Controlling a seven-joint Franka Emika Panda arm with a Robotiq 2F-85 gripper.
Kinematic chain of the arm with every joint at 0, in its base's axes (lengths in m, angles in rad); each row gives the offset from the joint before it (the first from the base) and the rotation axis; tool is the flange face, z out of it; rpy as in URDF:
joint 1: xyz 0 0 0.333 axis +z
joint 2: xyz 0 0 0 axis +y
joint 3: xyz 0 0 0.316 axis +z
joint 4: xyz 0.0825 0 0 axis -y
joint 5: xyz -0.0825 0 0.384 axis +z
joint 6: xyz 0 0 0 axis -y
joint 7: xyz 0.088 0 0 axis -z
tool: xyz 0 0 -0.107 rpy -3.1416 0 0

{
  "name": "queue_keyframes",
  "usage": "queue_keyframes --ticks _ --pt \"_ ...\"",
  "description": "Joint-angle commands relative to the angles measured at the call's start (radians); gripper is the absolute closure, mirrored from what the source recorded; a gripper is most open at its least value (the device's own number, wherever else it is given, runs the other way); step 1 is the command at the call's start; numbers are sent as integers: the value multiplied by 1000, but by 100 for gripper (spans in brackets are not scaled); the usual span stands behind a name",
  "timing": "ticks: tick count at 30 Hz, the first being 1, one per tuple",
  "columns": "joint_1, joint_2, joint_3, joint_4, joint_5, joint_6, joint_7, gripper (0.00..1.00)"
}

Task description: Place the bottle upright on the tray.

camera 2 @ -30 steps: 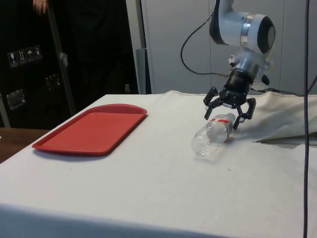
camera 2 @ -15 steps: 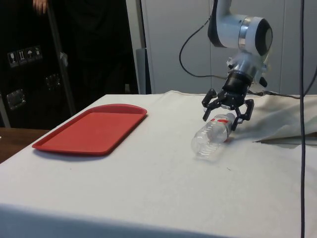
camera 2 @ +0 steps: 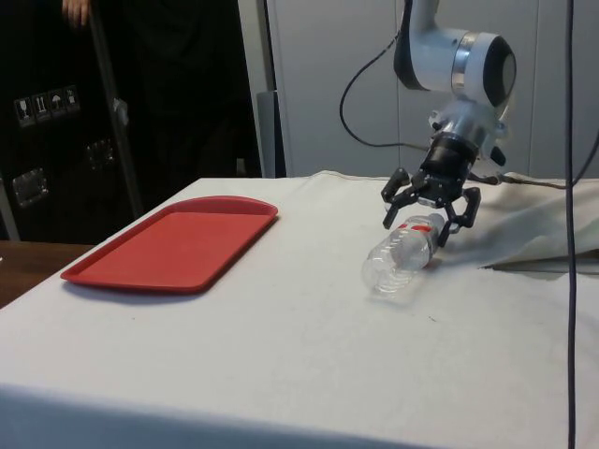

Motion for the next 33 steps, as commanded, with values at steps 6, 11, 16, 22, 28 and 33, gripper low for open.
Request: queue_keyframes --ticks 6,11,16,22,28,33 --pt "5 4 11 -7 12 -12 -2 0" --pt "6 3 15 -10 11 -14 -2 0" --pt "6 5 20 -12 12 -18 -2 13" --pt "6 6 22 -13 12 -22 -2 53" --pt "7 8 19 -12 13 -31 -3 75" --pt "8 5 13 -13 11 -37 -1 84"
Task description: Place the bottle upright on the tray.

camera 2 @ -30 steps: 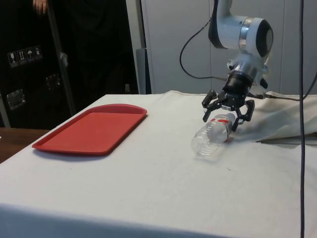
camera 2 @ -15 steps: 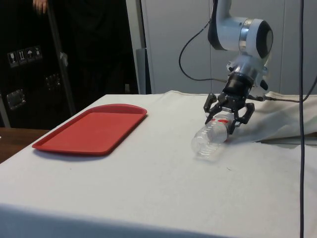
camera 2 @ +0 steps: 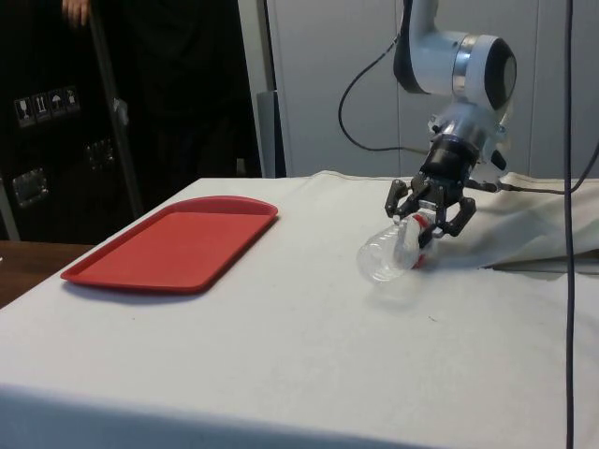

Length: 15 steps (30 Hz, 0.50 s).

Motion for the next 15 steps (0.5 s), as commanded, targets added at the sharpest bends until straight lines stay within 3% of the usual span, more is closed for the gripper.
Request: queue_keyframes --ticks 1,11,12,13,15 --pt "0 0 0 0 0 0 1 85" --pt "20 -54 0 21 -6 44 63 86" --pt "9 -43 2 22 -4 23 47 86" --pt "21 -60 1 23 -7 49 69 86" --pt "23 -73 3 27 -10 59 83 86"
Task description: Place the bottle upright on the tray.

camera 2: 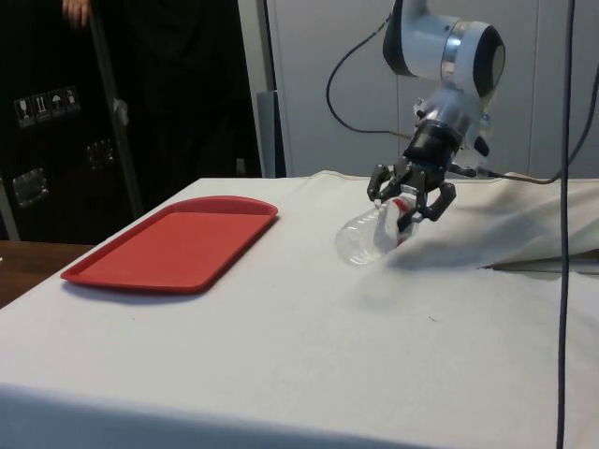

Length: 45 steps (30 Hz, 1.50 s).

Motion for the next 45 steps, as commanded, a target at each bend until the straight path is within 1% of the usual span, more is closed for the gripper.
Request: queue_keyframes --ticks 1,2,3,4,5,12,13,14,21,22,23,29,30,31,38,39,40,44,45 --pt "10 -12 0 4 -3 22 21 86" --pt "13 -23 3 8 -5 31 34 86" --pt "13 -23 3 8 -5 31 34 86" --pt "6 -23 4 9 -2 17 25 86" --pt "15 -32 5 14 -6 37 44 86" --pt "23 -56 15 42 -11 62 87 86" --pt "15 -49 16 43 -5 44 73 86" --pt "24 -58 16 46 -11 65 92 86" --pt "27 -69 29 84 -15 85 129 86" --pt "19 -65 29 78 -7 70 110 86" --pt "27 -69 31 90 -15 87 132 86" --pt "25 -61 38 129 -20 89 147 86" --pt "20 -63 37 122 -12 78 133 86" --pt "25 -60 38 134 -21 89 147 86" --pt "25 -43 40 176 -32 89 150 86" --pt "20 -44 40 171 -26 79 139 86" --pt "26 -40 41 181 -33 89 150 86" --pt "26 -28 41 208 -41 89 150 86" --pt "21 -29 41 204 -34 79 139 86"
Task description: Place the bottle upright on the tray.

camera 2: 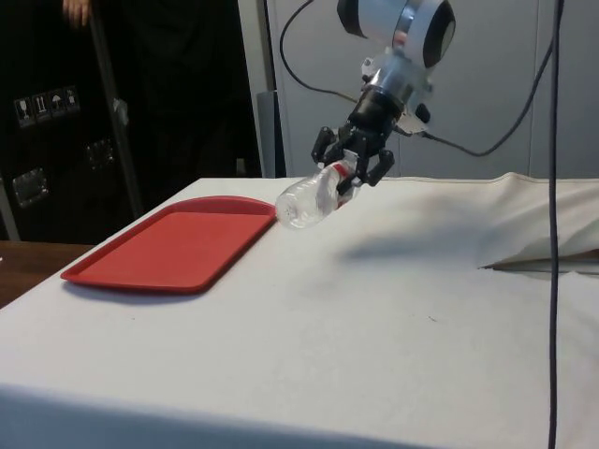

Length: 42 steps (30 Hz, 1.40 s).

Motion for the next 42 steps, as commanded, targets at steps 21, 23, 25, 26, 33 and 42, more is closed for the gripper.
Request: queue_keyframes --ticks 21,23,25,26,33,42 --pt "6 49 12 133 -26 7 31 86" --pt "7 52 12 144 -28 7 33 86" --pt "7 57 13 156 -30 7 36 86" --pt "8 59 13 162 -32 7 37 86" --pt "10 76 16 203 -43 8 44 86" --pt "12 97 19 249 -62 13 47 86"
